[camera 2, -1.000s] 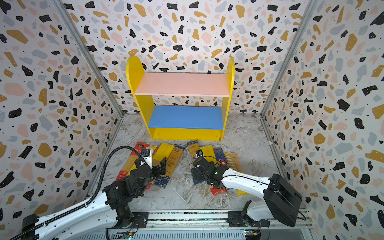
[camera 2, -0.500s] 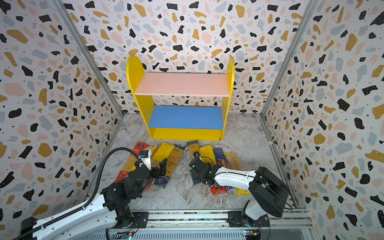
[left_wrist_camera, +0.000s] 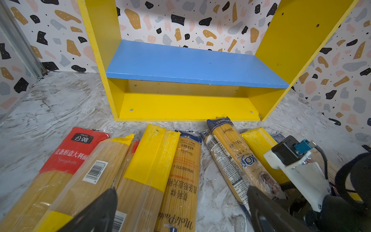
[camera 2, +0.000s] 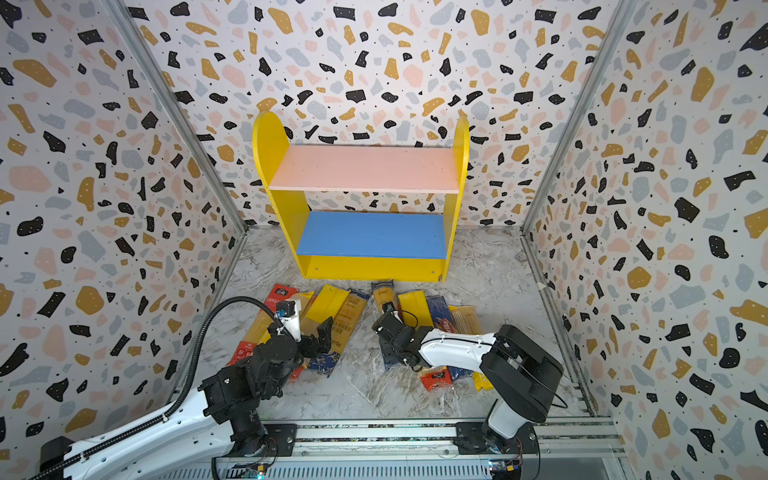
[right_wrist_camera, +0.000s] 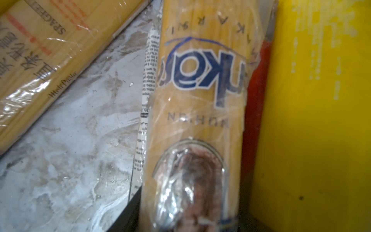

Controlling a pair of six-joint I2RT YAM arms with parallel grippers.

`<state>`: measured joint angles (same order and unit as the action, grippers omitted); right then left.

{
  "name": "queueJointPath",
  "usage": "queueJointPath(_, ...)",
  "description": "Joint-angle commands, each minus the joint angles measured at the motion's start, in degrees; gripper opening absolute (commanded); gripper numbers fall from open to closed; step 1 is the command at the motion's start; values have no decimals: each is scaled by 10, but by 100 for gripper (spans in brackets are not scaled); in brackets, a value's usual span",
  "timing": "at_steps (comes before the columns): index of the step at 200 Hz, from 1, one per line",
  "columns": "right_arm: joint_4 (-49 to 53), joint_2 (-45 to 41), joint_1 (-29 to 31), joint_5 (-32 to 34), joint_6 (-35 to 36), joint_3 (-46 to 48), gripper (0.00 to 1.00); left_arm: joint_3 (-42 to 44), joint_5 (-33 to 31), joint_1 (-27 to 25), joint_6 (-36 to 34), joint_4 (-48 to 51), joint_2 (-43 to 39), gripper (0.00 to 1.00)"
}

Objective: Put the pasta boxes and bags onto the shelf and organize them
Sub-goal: 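Reach the right gripper to the clear Ankara bag while the left arm advances, then grasp the Ankara bag with the right gripper and lift it upright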

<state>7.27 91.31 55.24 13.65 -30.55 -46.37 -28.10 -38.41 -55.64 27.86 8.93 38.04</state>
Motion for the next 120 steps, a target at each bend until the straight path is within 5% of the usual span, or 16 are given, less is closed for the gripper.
queueJointPath(1, 26, -12, -6, -46, 5, 17, 44, 5, -4, -2, -1, -8, -5, 99)
queueJointPath(86, -18, -95, -47, -154, 6, 56, 38, 0, -3, -2, -4, -6, 1, 99)
queueJointPath(120, -22, -112, -55, -171, 7, 65, 25, -5, -3, -2, -4, -6, 1, 99)
